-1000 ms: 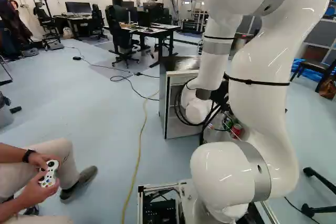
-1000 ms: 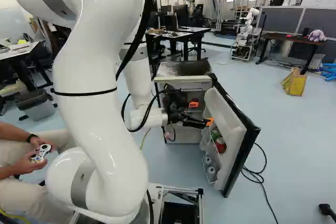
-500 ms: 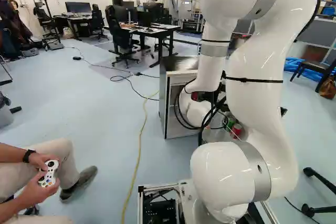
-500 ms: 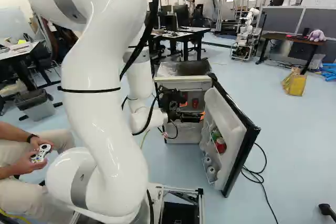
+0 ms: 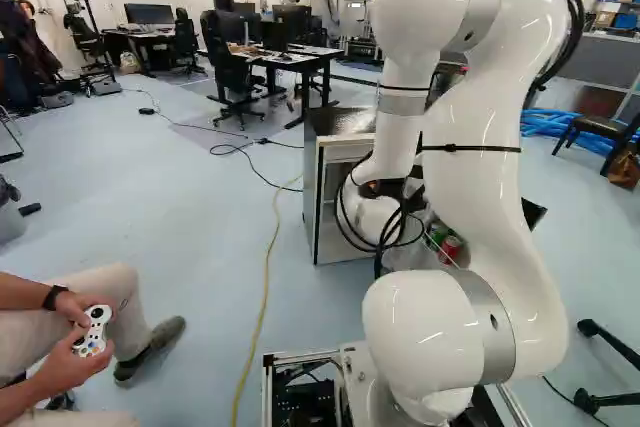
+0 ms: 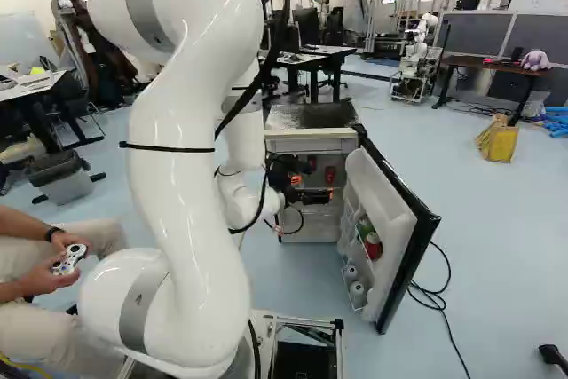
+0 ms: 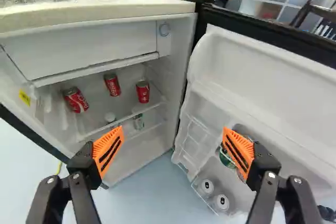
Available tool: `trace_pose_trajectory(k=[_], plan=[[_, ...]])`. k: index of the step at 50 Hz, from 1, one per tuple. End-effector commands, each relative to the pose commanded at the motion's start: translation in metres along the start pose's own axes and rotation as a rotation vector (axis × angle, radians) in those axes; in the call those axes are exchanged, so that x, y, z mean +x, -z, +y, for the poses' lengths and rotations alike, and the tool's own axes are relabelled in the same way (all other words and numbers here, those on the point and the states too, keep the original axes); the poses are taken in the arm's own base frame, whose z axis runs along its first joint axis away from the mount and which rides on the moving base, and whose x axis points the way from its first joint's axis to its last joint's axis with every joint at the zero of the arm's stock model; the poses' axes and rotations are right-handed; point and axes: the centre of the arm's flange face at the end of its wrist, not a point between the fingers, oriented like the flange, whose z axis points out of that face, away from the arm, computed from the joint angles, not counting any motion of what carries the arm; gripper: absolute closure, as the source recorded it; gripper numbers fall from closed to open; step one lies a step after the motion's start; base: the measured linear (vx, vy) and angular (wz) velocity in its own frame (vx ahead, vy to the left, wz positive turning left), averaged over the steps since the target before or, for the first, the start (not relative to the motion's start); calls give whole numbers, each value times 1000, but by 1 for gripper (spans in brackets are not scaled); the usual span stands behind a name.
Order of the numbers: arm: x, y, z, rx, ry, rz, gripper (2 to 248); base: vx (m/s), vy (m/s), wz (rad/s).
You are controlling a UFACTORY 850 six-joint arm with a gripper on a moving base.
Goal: Grab a drink from the fridge
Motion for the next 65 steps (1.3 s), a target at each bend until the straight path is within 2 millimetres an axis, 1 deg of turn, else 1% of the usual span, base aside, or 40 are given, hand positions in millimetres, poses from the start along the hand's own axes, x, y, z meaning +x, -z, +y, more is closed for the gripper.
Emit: trace_pose_trajectory(k=[48, 65], plan=[[-42, -83, -15, 355, 93, -113, 3, 0, 0, 0], [-56, -117, -15, 365, 92, -119, 3, 0, 0, 0]])
